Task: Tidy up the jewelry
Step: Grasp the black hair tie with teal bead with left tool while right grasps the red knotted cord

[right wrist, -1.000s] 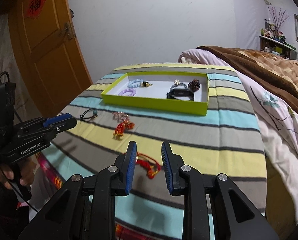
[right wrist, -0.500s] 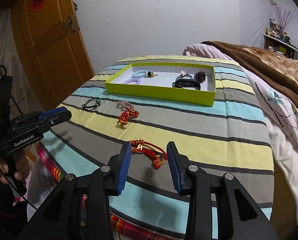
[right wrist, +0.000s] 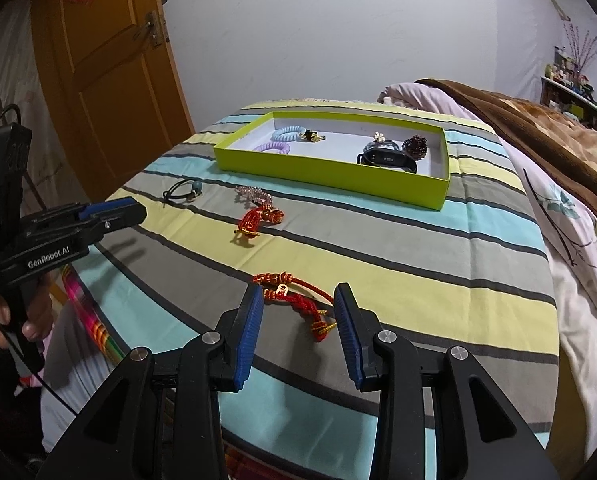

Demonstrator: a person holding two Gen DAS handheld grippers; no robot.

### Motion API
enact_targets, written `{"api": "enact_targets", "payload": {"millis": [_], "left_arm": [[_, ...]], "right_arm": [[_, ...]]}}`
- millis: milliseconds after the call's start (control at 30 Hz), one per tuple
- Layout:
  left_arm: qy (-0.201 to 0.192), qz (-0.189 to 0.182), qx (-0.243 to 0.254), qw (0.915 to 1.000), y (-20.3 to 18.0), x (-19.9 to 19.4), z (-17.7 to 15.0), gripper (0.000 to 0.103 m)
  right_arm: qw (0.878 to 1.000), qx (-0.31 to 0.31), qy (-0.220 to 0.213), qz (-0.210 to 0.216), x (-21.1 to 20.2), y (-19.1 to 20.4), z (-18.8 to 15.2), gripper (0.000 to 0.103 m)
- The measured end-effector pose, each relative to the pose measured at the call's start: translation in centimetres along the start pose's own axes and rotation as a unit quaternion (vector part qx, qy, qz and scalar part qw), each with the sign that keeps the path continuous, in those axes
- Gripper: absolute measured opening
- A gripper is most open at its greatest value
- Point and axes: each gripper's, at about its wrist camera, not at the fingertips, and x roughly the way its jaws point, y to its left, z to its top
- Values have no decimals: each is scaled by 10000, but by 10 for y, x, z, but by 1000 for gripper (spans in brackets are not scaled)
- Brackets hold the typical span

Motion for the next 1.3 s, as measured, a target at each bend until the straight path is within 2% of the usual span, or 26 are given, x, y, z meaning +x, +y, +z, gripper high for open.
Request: {"api": "enact_targets", "payload": {"millis": [333,567,967,1033,1067,1233,1300], "left_arm": [[45,352,-58,9994,27,18,9,25],[143,672,-309,9972,51,38,19,25],[651,728,-557,9937,66,81,29,25],[689,782,-520,9932,65,84,31,25],[720,824,-475,9929,63,86,31,25],[816,1037,-129,9912,52,90,32,25],[834,1029,-26,9912,50,91,33,16]], "right_arm": [[9989,-373,261,-100,19,-2,-1,38],[9971,-643,409,-90,30,2,-2,38],[9957,-744,546,-30,37,3,-1,38],[9956,-755,545,-94,37,4,0,23],[9956,-749,545,-116,37,5,0,19],[9954,-773,510,-243,36,10,-1,15],[9957,-733,491,-267,35,10,-2,15]]}}
